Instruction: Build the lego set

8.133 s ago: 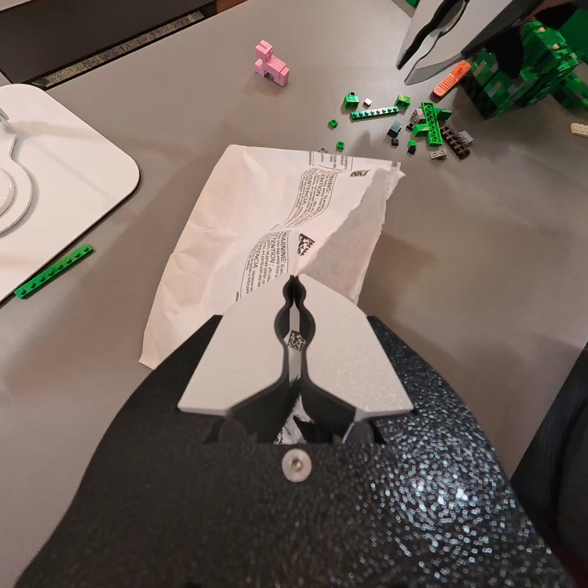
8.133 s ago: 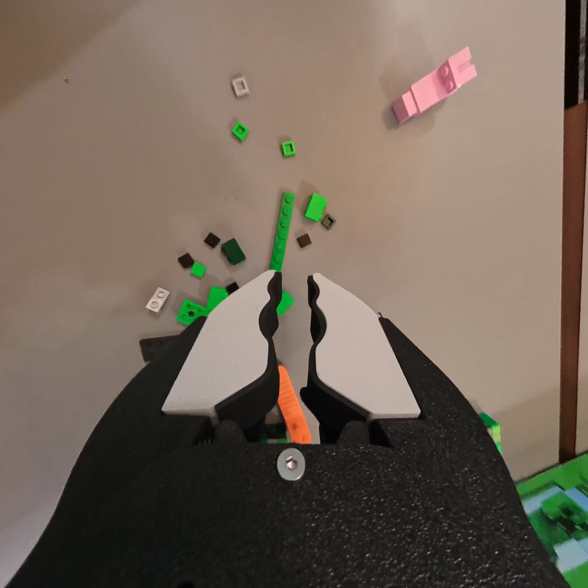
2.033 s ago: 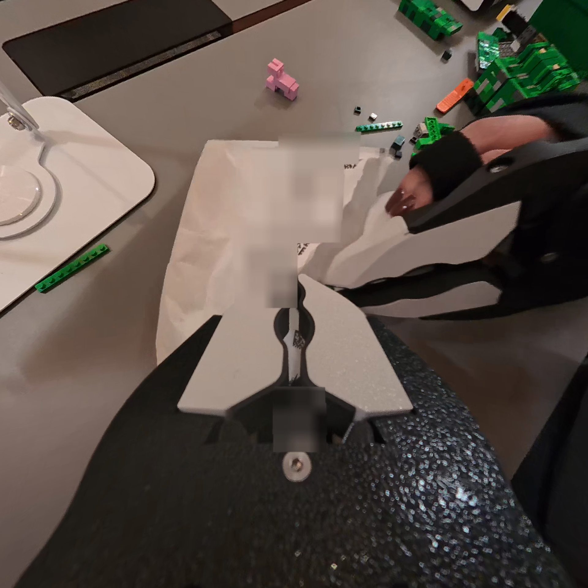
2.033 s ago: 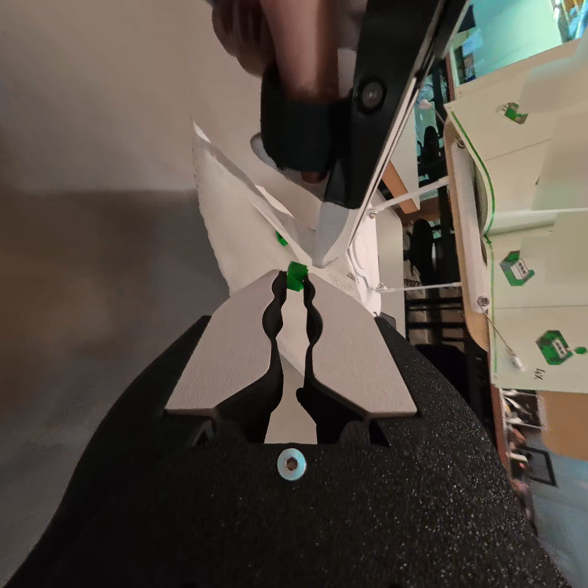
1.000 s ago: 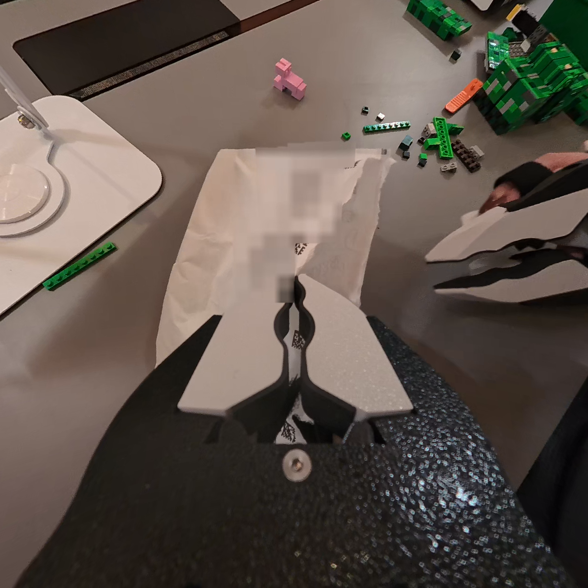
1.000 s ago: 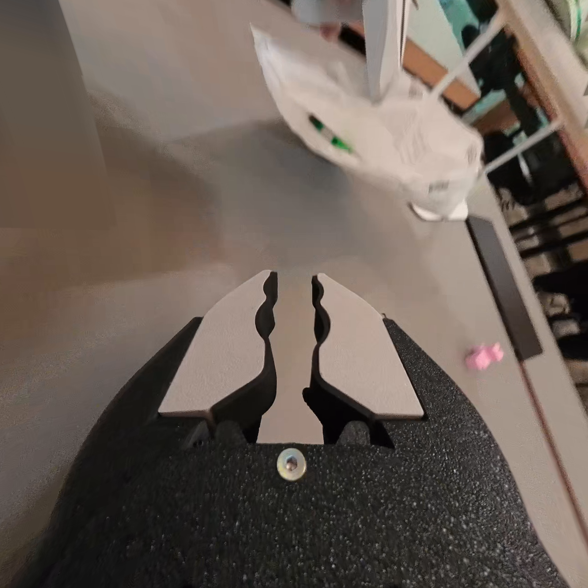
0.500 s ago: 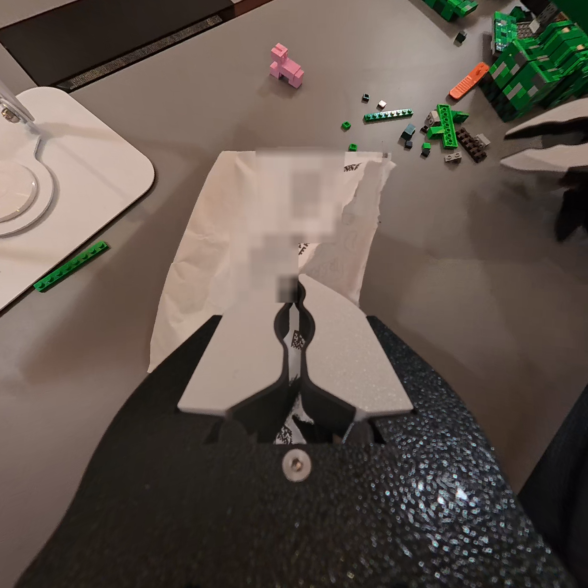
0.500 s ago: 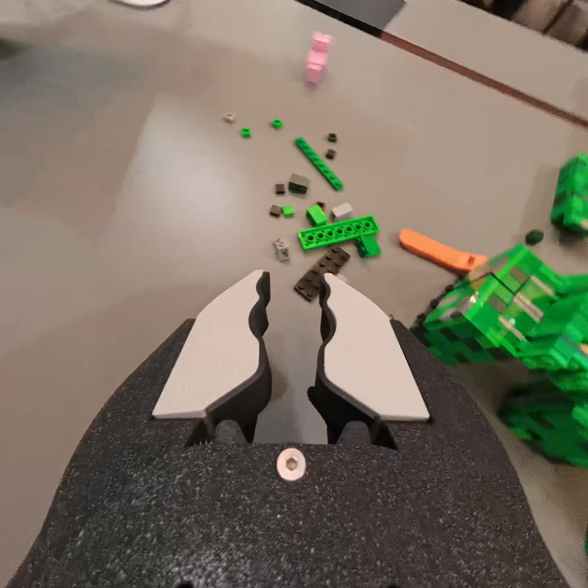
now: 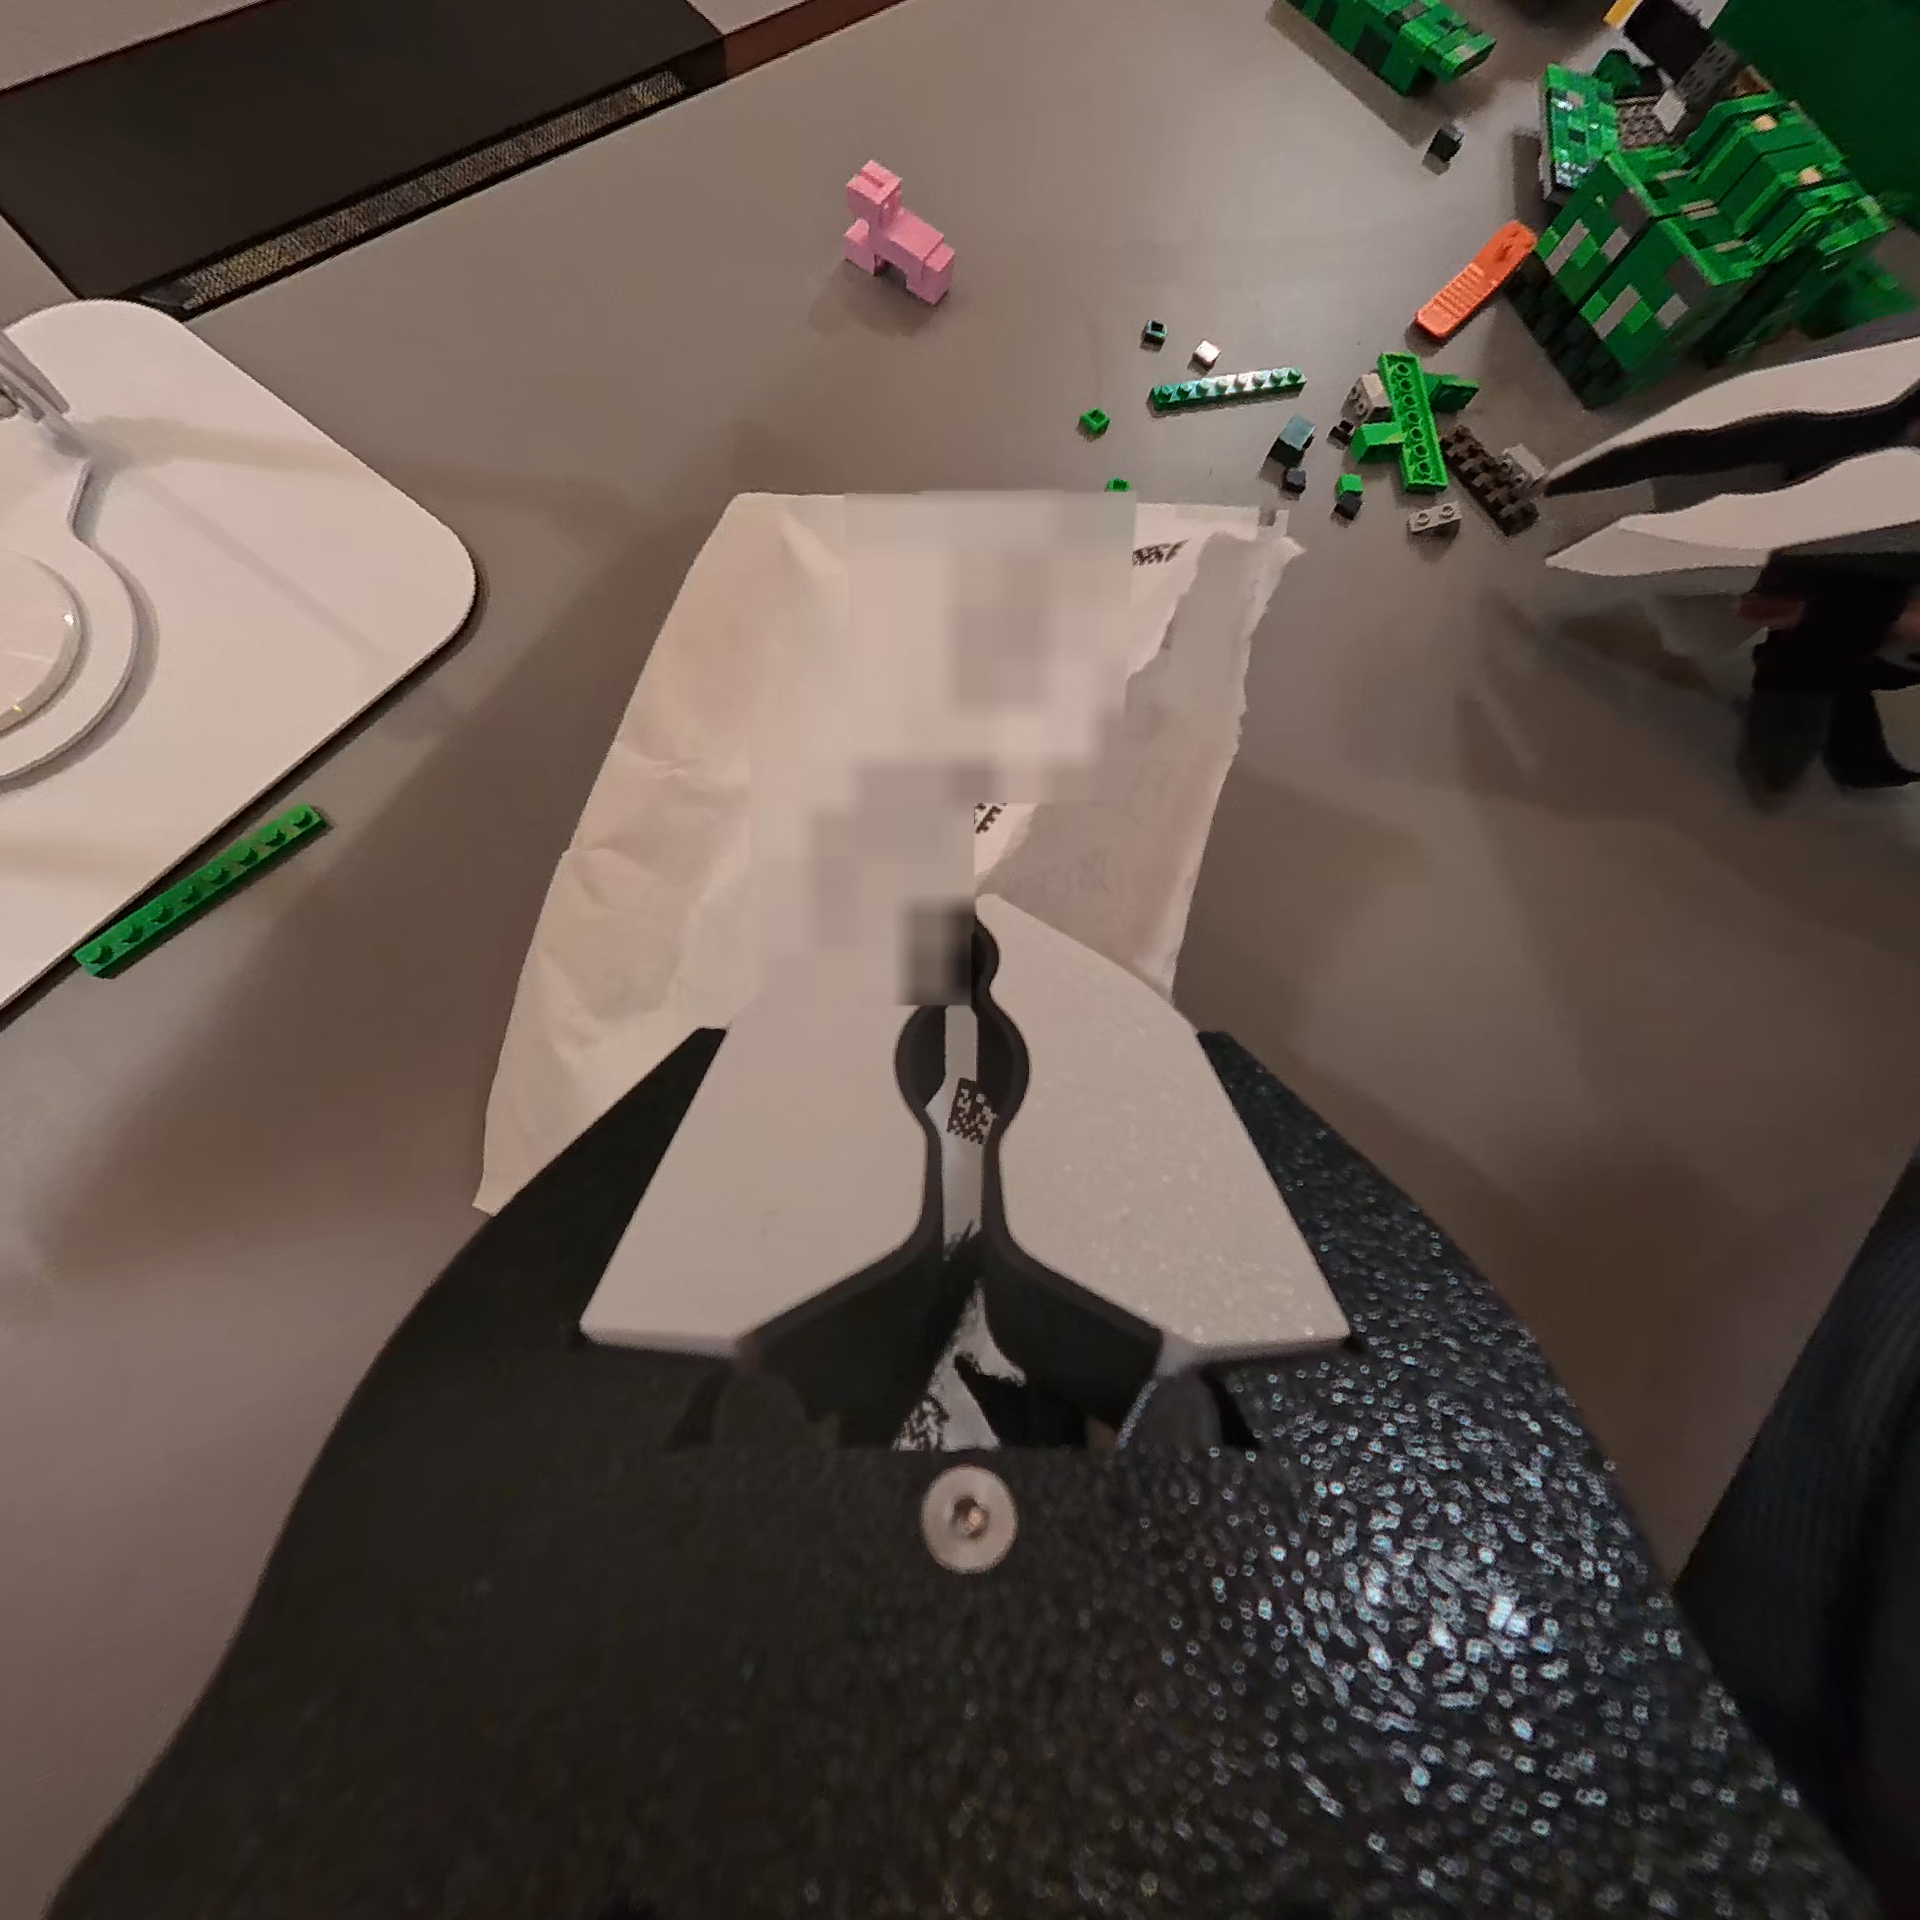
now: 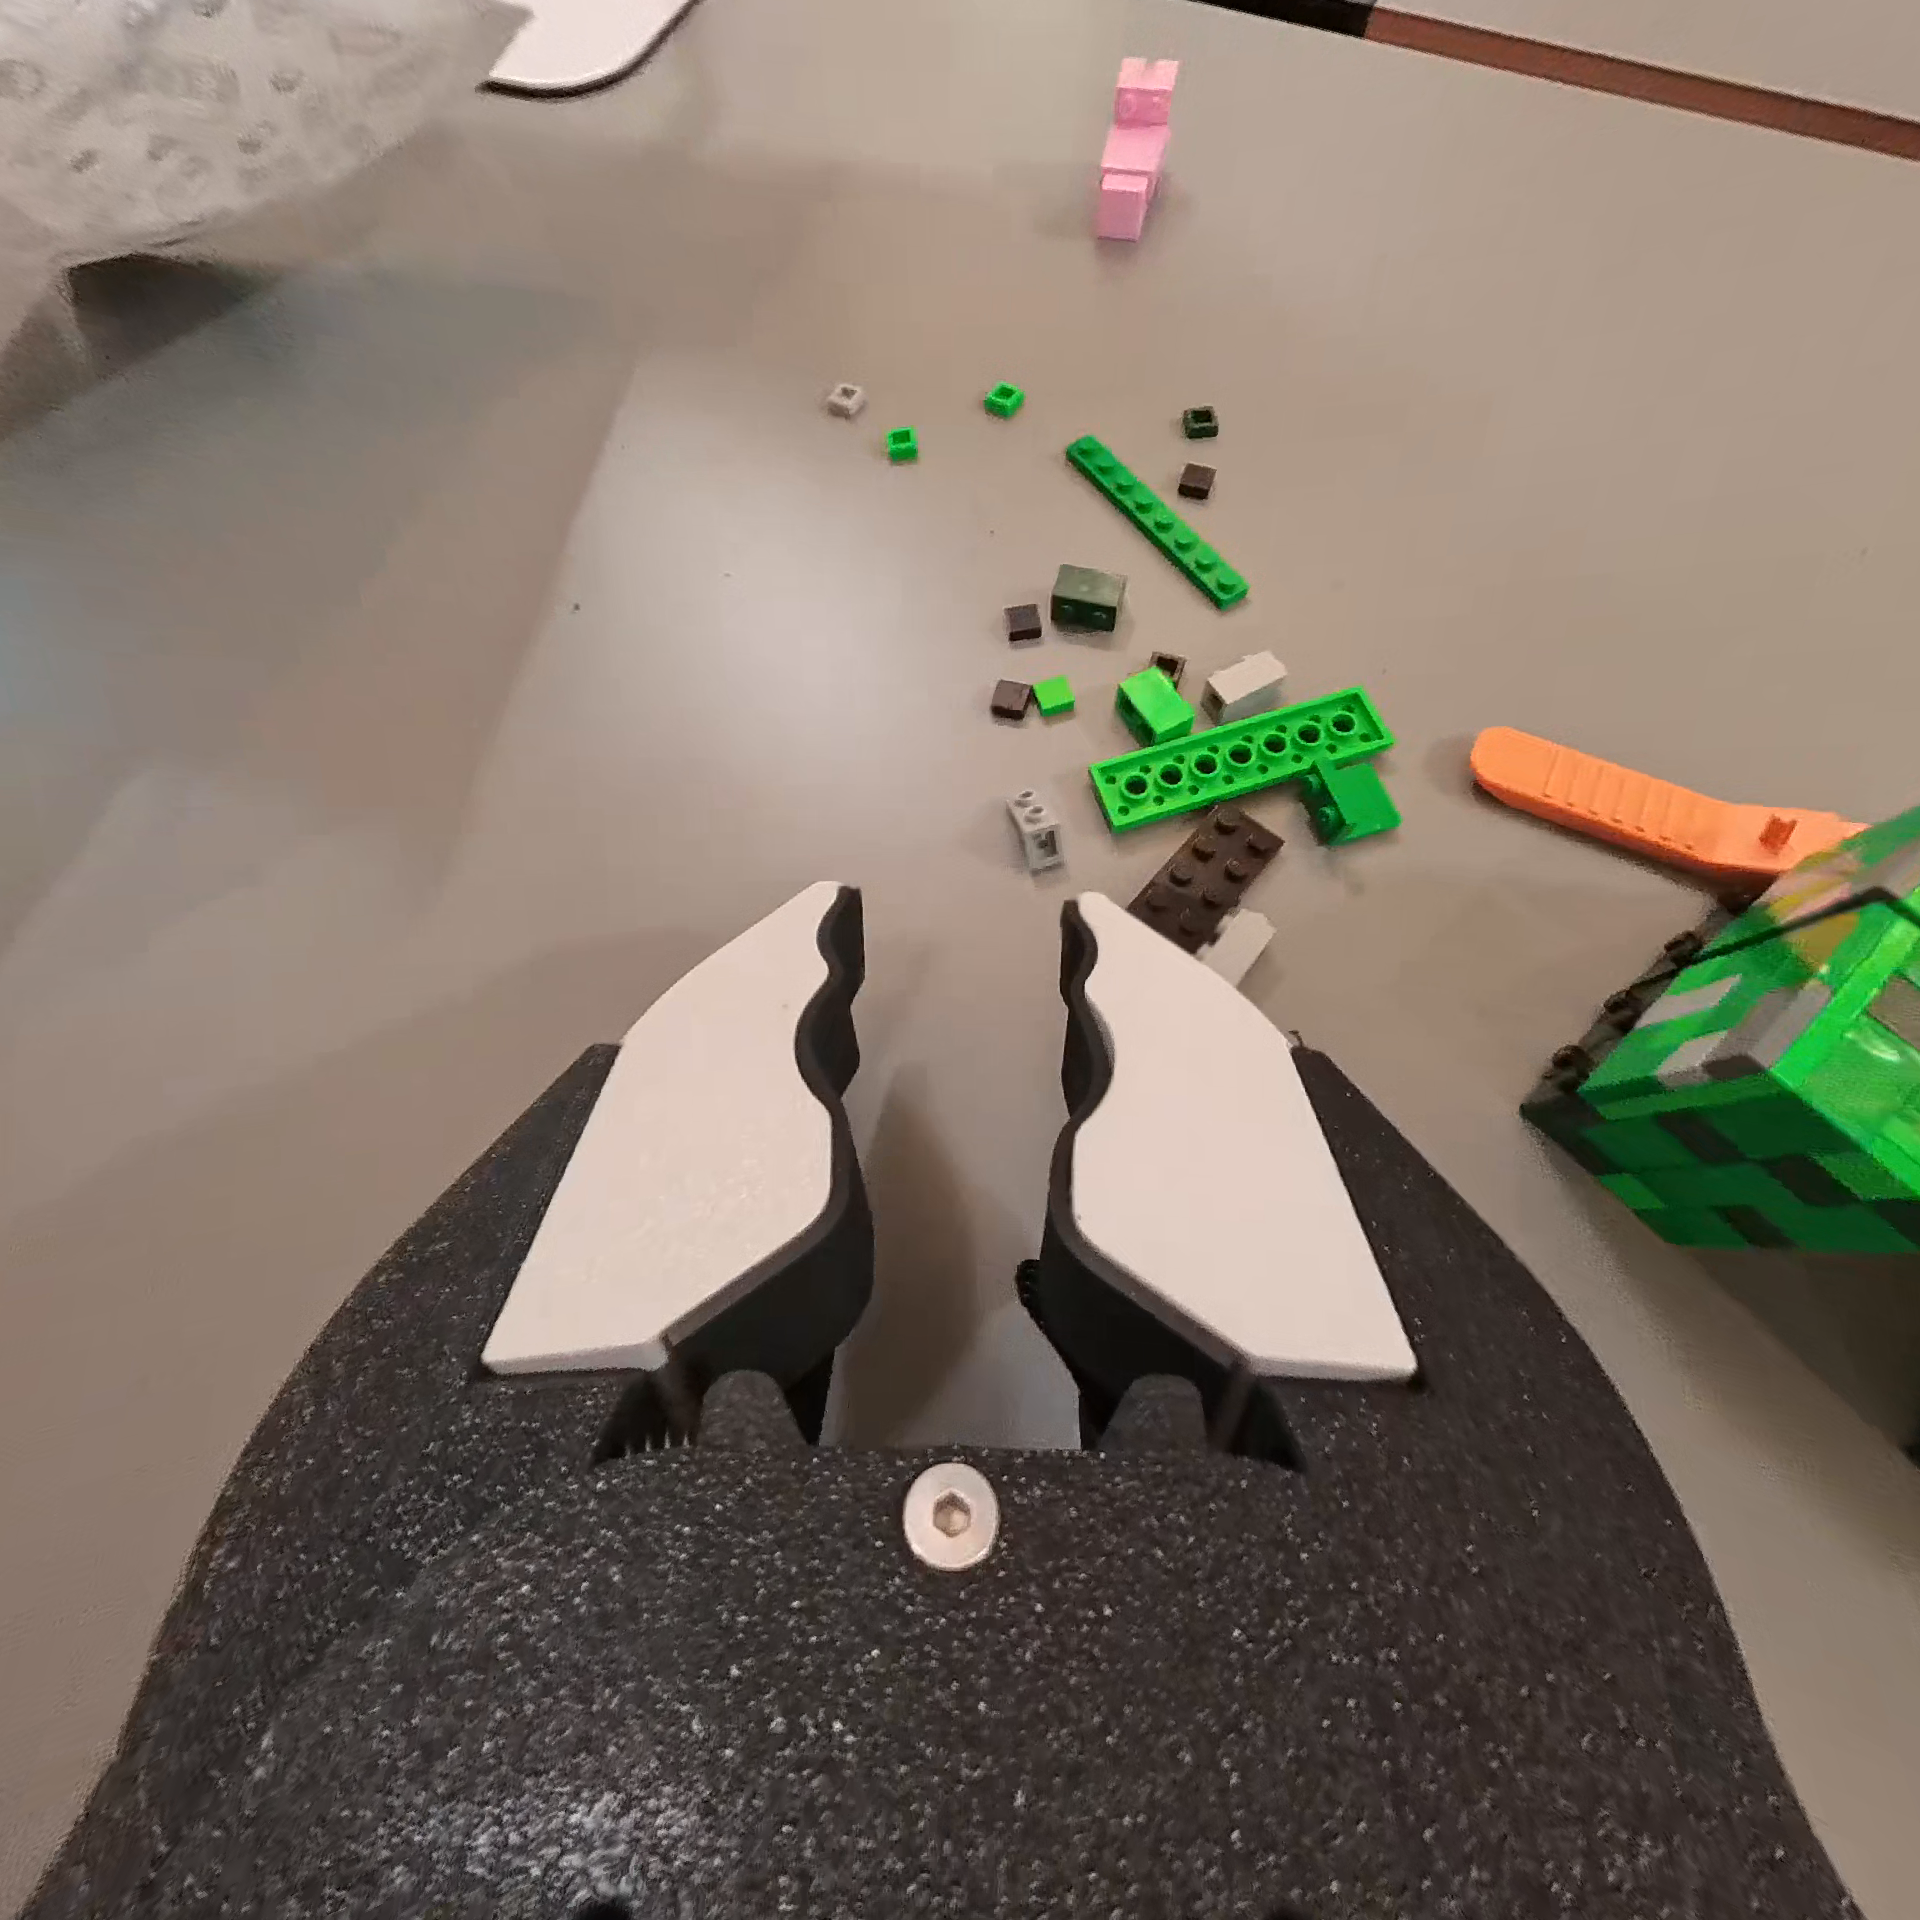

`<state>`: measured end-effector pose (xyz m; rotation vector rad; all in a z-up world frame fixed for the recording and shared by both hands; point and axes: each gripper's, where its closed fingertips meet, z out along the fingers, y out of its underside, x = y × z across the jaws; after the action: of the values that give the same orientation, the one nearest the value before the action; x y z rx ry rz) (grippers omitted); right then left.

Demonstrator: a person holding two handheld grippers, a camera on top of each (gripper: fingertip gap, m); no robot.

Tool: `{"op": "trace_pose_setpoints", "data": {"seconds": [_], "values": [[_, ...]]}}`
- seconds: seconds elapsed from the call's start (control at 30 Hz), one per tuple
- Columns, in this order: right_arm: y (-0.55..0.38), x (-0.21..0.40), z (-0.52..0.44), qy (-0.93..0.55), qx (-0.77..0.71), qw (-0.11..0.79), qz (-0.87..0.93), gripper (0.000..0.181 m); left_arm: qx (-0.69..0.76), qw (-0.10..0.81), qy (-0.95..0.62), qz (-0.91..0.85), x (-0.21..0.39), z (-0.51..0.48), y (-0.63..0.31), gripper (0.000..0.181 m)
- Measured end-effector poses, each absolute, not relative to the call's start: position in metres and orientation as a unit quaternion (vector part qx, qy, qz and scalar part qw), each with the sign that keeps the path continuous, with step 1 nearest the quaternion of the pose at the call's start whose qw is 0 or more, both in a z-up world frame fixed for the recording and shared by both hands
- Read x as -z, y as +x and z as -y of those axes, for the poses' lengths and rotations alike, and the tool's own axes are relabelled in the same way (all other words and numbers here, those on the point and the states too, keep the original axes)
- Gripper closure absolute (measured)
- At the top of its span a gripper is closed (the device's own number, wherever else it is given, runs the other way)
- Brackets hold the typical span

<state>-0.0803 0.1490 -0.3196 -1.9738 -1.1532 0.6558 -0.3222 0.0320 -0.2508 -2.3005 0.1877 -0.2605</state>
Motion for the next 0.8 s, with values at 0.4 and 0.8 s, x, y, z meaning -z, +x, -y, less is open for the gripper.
{"op": "trace_pose_setpoints", "data": {"seconds": [0.4, 0.8], "values": [[0.011, 0.305, -0.183, -0.784, -0.161, 0.456, 0.389, 0.15, 0.097, 0.387, -0.914, -0.076, 0.257, -0.033, -0.322, 0.181], [0.071, 0.289, -0.237, -0.8, -0.182, 0.481, 0.309, 0.135, 0.093, 0.381, -0.916, -0.078, 0.259, -0.032, -0.324, 0.181]]}}
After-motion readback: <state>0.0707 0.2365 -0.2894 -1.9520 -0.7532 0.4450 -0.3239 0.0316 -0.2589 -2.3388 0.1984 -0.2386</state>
